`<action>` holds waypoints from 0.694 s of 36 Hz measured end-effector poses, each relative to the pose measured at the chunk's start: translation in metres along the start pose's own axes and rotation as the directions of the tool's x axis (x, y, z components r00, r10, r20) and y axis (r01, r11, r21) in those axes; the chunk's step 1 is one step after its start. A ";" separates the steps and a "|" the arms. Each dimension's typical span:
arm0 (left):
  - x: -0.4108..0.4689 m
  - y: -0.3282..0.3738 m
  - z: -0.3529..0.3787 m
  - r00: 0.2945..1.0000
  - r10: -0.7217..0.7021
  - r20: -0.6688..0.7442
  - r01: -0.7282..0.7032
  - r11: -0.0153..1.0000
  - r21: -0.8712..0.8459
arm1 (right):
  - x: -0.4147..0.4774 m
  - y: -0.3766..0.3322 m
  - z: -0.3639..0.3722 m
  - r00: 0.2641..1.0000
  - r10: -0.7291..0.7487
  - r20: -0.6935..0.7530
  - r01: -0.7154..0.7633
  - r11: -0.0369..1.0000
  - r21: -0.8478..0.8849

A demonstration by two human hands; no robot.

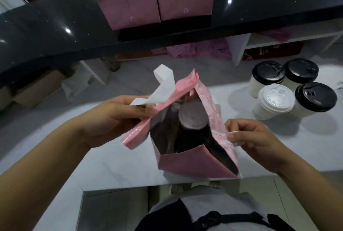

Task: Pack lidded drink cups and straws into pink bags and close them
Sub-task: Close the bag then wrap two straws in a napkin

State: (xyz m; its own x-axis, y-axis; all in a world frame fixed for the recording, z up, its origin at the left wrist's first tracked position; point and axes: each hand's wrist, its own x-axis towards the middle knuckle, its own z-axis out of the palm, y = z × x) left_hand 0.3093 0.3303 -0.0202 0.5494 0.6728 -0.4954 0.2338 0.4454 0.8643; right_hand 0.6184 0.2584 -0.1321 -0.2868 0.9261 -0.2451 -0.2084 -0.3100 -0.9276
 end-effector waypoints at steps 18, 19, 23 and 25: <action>-0.039 -0.068 -0.049 0.966 0.140 -0.217 -0.206 0.923 -0.325 | -0.031 0.011 -0.029 0.950 -0.079 -0.301 0.076 0.997 -0.024; -0.041 -0.070 -0.050 0.966 0.157 -0.204 -0.218 0.919 -0.327 | -0.034 0.010 -0.030 0.945 -0.083 -0.317 0.077 0.997 -0.030; -0.044 -0.075 -0.044 0.976 0.118 -0.184 -0.160 0.960 -0.230 | -0.038 0.008 -0.022 0.952 -0.091 -0.292 0.056 0.990 -0.126; -0.044 -0.075 -0.039 0.979 0.103 -0.175 -0.138 0.970 -0.200 | -0.036 0.006 -0.013 0.954 -0.103 -0.283 0.059 0.985 -0.162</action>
State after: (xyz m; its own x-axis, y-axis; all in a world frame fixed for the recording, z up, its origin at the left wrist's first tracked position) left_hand 0.2366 0.2904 -0.0670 0.4213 0.8083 -0.4113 -0.0095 0.4574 0.8892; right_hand 0.6402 0.2265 -0.1323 0.0123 0.9760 -0.2175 -0.0708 -0.2161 -0.9738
